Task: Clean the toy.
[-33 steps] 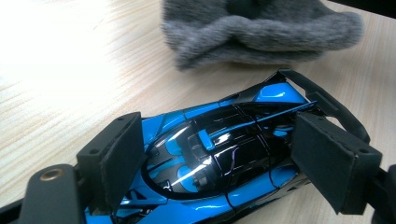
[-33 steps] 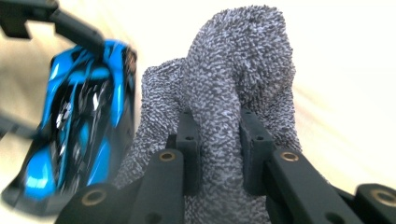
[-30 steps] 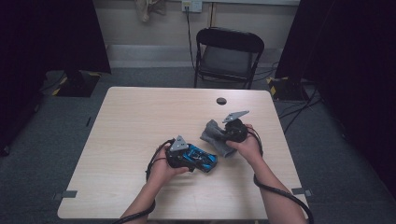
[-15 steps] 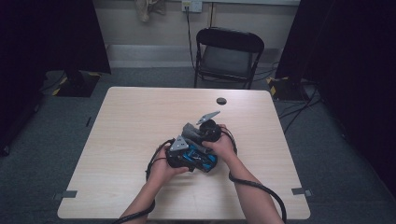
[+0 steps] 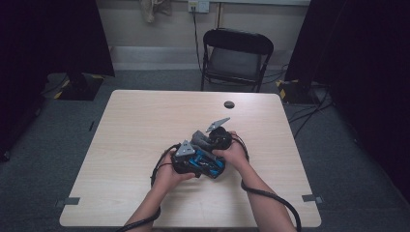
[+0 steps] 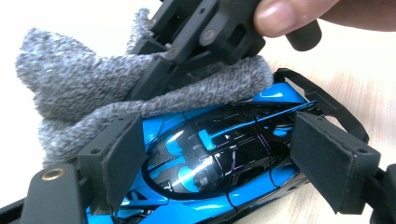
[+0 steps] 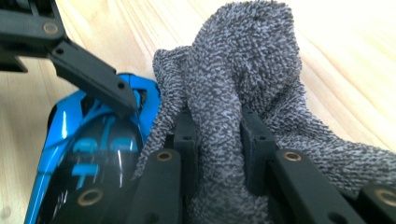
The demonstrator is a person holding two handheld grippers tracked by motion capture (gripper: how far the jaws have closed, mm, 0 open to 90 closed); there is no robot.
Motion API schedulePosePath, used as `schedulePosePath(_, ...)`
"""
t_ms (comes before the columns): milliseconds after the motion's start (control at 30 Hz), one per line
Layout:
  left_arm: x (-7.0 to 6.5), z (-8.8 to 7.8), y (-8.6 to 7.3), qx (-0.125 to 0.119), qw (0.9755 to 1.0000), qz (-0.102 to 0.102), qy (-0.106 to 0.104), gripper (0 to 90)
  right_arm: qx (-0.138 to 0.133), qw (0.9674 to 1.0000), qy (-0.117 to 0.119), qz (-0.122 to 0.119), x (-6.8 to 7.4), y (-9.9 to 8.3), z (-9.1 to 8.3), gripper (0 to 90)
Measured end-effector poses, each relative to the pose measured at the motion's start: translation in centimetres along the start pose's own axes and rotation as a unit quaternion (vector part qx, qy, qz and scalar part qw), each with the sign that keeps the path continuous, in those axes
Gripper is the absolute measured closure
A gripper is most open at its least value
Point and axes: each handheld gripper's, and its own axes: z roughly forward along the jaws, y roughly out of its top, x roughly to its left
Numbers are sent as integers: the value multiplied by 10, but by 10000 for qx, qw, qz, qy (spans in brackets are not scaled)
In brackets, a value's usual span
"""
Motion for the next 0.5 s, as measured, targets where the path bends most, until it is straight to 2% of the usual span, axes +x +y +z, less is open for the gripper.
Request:
schedulePosePath(267, 0, 0, 0, 10, 10000, 14, 3, 179, 59, 10000, 6, -36, -3, -12, -12, 725)
schedulePosePath(500, 0, 0, 0, 12, 10000, 17, -3, 179, -10, 10000, -17, 39, -1, -26, -24, 725)
